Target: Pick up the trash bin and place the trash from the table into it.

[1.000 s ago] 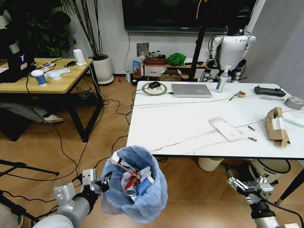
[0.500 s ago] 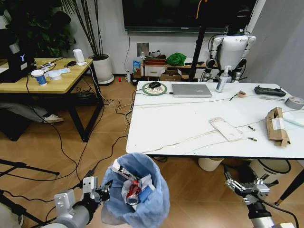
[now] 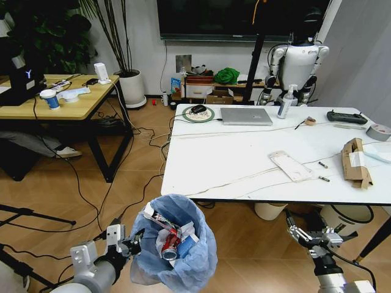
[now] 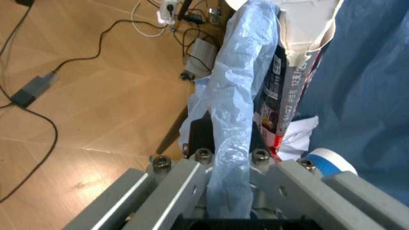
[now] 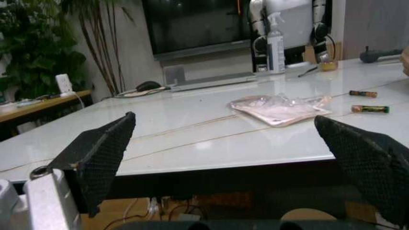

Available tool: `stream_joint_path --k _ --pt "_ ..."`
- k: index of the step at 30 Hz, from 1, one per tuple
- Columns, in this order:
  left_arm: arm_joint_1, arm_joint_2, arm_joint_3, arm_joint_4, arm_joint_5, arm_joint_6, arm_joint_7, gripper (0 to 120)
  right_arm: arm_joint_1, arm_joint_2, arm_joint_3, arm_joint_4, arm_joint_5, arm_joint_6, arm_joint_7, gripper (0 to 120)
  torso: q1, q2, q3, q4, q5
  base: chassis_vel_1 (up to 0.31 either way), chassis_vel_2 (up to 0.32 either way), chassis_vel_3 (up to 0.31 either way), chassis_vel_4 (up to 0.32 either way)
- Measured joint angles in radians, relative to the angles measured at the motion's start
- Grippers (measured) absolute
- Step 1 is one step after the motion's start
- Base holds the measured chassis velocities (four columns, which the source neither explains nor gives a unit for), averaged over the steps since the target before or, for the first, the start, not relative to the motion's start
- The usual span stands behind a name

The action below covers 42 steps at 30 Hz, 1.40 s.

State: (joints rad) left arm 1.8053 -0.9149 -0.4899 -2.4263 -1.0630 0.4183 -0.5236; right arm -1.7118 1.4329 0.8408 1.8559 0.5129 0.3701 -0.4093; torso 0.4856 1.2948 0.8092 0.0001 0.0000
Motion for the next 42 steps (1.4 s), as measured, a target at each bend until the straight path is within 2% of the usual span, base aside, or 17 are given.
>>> stream_joint_path --k 42 --pt "0.010 -0.021 0.024 0.000 0.045 -0.007 0.015 0 -0.015 -0.004 0.021 0.010 0.023 0.001 -0.015 100 0.000 0.000 0.000 0.0000 0.0000 -0.062 -0.069 0.069 0.068"
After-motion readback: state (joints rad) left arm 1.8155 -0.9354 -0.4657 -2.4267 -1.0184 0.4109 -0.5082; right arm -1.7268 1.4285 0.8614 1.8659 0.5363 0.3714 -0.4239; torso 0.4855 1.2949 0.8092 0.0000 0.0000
